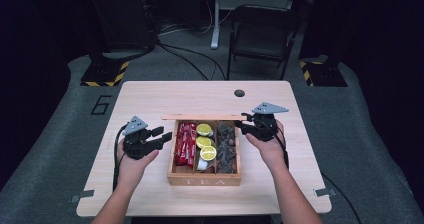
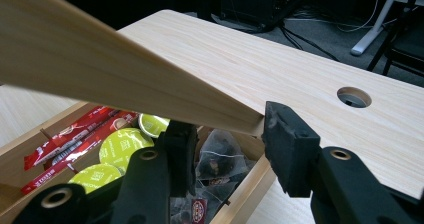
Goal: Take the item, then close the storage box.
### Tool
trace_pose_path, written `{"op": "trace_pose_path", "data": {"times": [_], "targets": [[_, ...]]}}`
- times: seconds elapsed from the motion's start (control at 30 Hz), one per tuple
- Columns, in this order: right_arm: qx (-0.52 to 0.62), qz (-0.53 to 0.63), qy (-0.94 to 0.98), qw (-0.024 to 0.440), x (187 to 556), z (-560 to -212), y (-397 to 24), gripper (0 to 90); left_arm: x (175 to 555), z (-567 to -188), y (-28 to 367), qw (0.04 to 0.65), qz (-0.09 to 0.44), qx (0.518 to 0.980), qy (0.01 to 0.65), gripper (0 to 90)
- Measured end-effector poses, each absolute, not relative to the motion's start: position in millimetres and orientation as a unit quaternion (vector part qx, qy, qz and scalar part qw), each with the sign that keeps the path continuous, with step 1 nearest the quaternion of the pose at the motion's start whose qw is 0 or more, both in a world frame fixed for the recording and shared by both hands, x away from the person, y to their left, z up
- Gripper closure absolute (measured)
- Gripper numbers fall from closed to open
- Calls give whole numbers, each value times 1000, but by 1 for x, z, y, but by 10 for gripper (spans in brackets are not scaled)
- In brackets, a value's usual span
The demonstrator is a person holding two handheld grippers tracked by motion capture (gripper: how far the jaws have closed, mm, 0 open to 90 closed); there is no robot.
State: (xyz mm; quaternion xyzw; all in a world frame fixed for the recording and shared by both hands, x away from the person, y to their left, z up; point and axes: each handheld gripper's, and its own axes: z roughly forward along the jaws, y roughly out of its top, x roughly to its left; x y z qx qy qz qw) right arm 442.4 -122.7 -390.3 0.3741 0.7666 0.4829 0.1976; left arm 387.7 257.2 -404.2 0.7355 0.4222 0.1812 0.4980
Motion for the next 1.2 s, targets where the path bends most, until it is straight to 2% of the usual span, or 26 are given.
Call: {"op": "trace_pose_path", "data": {"times": [0.63, 1.2], "targets": [[375, 486, 765, 197, 444, -390, -123, 570, 389, -435, 241, 459, 167, 767, 417, 554], [373, 489, 764, 194, 444, -391, -123, 568, 400, -456, 201, 433, 163, 767, 445, 585]]}}
